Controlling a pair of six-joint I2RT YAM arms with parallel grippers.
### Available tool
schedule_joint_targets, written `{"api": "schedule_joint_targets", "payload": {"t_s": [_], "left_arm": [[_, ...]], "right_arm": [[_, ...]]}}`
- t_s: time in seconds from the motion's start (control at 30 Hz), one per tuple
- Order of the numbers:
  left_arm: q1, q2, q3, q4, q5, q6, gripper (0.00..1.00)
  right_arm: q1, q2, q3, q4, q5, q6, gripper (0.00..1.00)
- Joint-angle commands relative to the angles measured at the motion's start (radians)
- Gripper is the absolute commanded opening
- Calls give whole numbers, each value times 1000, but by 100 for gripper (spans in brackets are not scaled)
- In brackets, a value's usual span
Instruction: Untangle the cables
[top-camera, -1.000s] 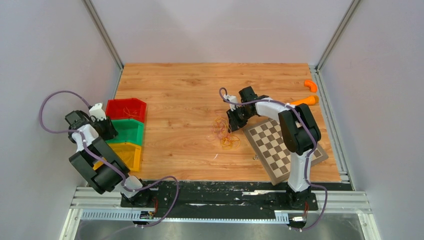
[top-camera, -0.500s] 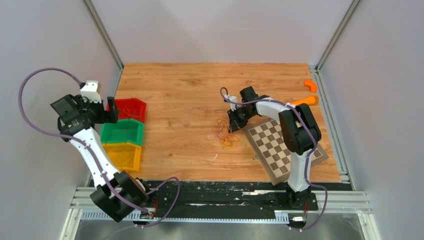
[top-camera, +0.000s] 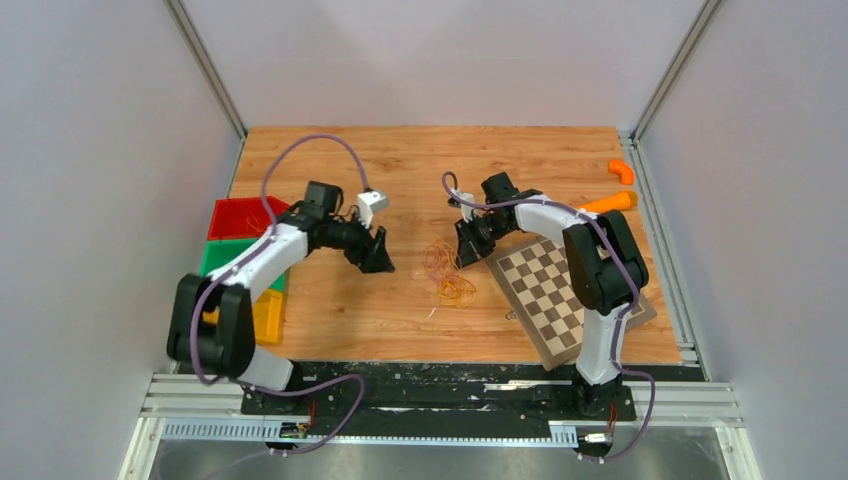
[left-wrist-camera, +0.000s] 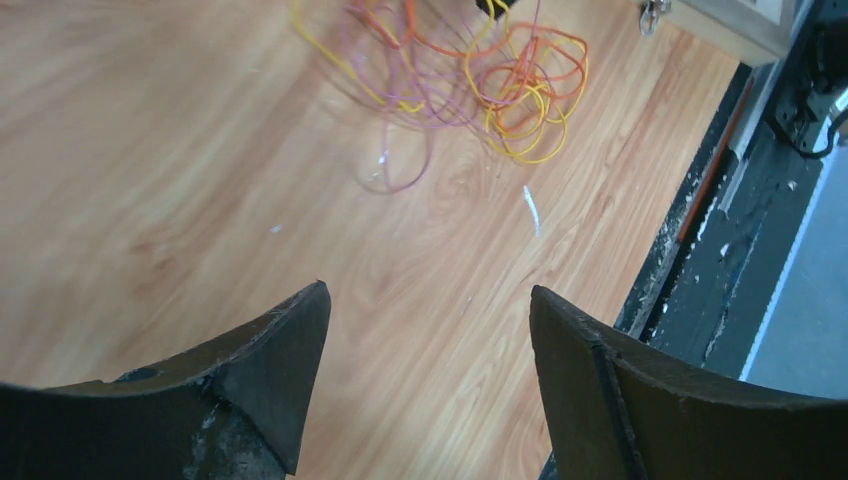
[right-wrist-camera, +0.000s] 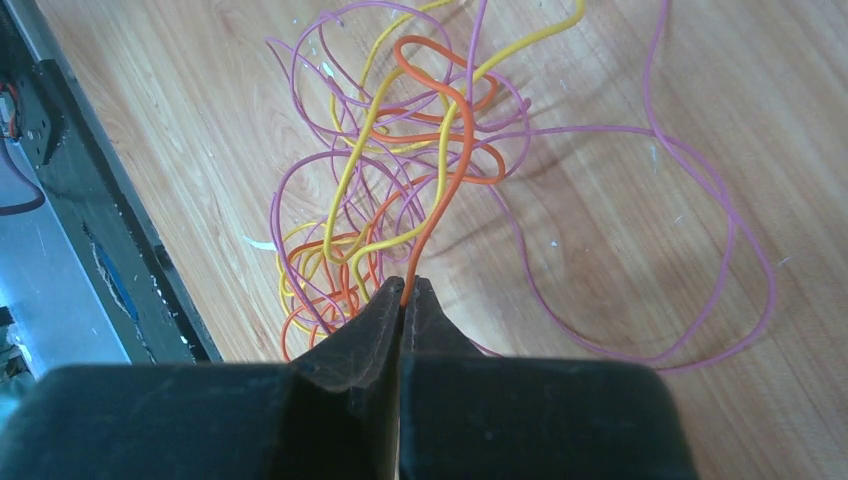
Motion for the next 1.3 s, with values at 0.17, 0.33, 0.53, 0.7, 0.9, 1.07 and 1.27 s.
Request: {"api": "schedule_joint_targets", "payload": {"t_s": [0.17,0.33,0.53,0.7,0.9,1.07,1.27], "left_arm": [[-170,384,140,164,0,-76,72],[-179,464,172,206,-22,-97,65],[-215,549,202,218,-21,-109,57],[-237,546,206,186,-26,-103,32],[-211,317,176,32,-33,-61,0],[-112,95,264,-135,78,-114,0],[-23,-103,390,-186,45,-174,0]], "right_arm": [[-1,-8,8,11,-30,2,0],[-1,7,5,16,-13,1,0],[-1,22,-6,30,11,12,0],[-4,20,-1,33,83,16,0],[-16,24,-8,39,162,24,0],[-15,26,-18,42,198,21,2],[-16,18,-23,42,255,7,2]]}}
